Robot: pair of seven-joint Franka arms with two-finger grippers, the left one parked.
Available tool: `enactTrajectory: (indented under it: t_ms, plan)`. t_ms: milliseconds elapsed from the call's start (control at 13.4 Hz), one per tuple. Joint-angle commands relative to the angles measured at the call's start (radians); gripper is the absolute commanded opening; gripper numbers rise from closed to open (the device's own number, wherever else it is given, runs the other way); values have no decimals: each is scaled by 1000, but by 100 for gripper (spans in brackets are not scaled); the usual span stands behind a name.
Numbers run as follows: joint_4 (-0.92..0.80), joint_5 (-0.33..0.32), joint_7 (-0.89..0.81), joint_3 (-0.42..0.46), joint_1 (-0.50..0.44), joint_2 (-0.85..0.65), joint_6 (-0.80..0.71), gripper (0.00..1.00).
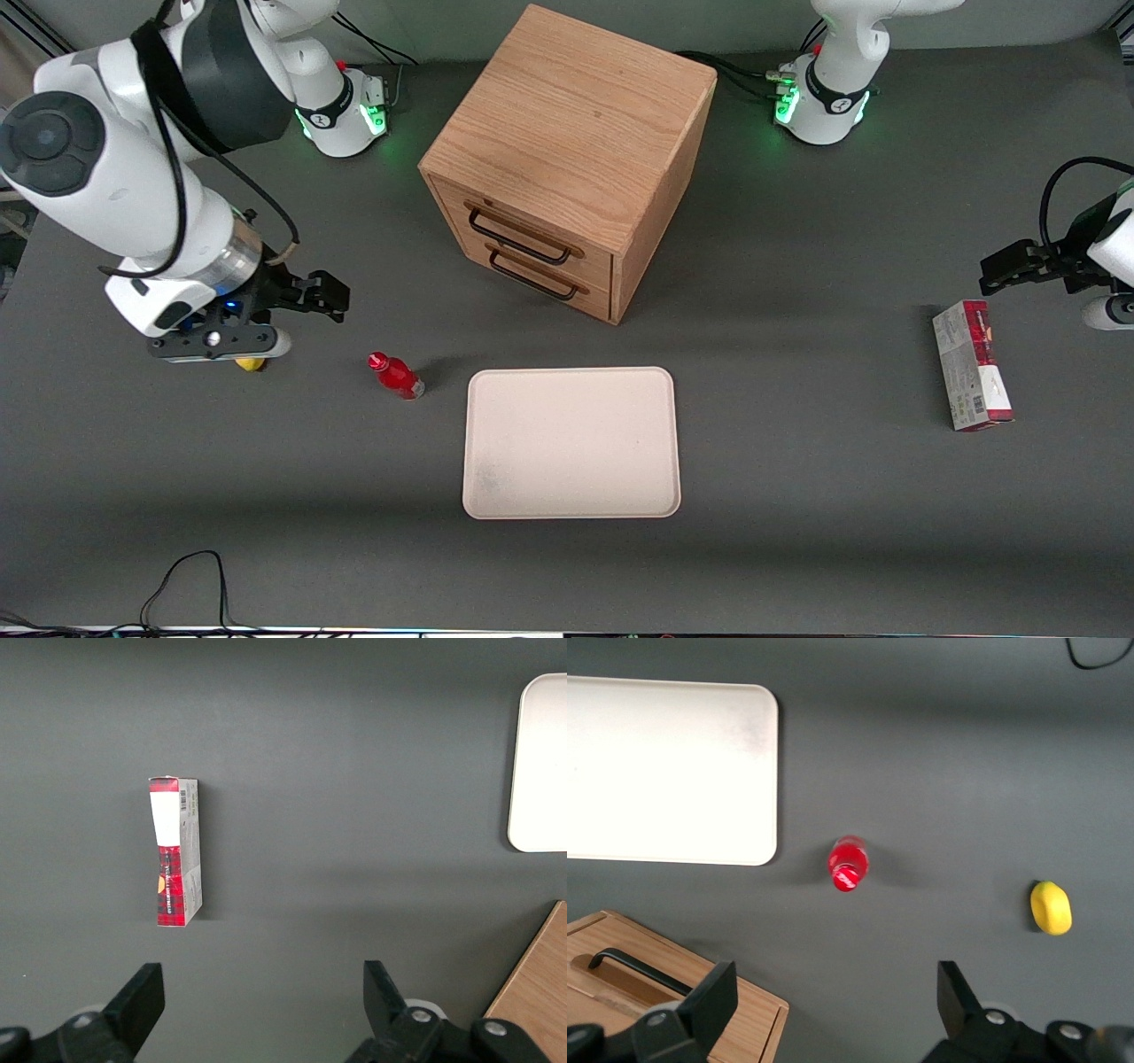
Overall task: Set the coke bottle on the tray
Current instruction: 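Move the right gripper over the red Coca-Cola bottle and lower it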
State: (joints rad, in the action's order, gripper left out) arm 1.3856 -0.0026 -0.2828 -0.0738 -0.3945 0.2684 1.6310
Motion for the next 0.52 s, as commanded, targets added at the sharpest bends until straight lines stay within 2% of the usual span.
enactTrajectory:
  t_ms: [0, 224, 447]
  plan:
    - [25, 21, -6, -14, -30, 3, 33, 100]
    - [140, 21, -6, -17, -29, 0, 139, 100]
    - [294, 23, -6, -23, -26, -5, 307, 100]
